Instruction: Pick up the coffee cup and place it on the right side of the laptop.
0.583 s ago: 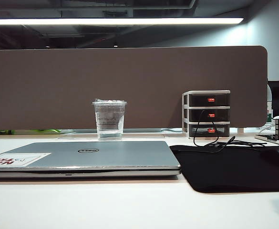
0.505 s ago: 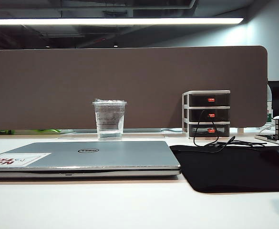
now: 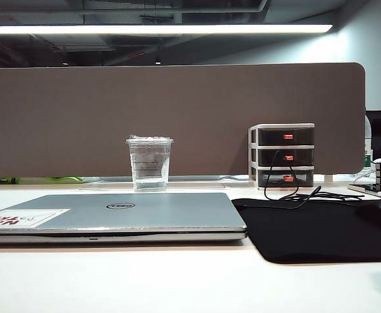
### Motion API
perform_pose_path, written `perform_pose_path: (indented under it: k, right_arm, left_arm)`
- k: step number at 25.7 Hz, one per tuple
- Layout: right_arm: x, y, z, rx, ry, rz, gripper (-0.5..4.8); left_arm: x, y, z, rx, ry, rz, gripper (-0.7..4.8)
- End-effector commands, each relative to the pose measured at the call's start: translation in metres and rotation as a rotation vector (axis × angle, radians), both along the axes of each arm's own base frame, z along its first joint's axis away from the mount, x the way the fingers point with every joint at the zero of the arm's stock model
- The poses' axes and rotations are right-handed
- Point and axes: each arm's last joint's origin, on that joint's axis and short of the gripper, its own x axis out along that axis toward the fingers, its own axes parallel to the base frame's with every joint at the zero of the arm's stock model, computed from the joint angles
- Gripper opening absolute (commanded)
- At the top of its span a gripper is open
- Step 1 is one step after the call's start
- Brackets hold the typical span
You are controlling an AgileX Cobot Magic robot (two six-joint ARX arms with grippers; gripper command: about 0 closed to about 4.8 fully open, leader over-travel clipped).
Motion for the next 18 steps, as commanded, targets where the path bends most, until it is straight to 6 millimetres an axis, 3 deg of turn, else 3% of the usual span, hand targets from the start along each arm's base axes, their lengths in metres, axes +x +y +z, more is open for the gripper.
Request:
perform_pose_path:
  k: [1, 5, 9, 13, 18]
  right_arm:
    - [0.0, 0.001, -0.001, 0.043, -0.004, 0.022, -0.01]
    - [0.0, 0.004, -0.001, 0.106, 0.011, 0.138, -0.01]
    - [-0.002, 0.011, -0.003, 0.13, 0.055, 0.382, -0.01]
    - [-0.004, 0.014, -0.004, 0.127, 0.07, 0.507, -0.01]
    - [-0.004, 0.014, -0.004, 0.126, 0.066, 0.511, -0.01]
  left_arm:
    - [0.0, -0.001, 0.003, -0.063, -0.007, -0.026, -0.05]
    - [-0.001, -0.005, 0.003, -0.096, 0.004, -0.189, -0.05]
    - [-0.003, -0.01, 0.003, -0.09, 0.012, -0.383, -0.05]
    - [-0.005, -0.012, 0.003, -0.088, 0.015, -0.455, -0.05]
    - [-0.004, -0.012, 0.003, -0.076, 0.006, -0.448, 0.02]
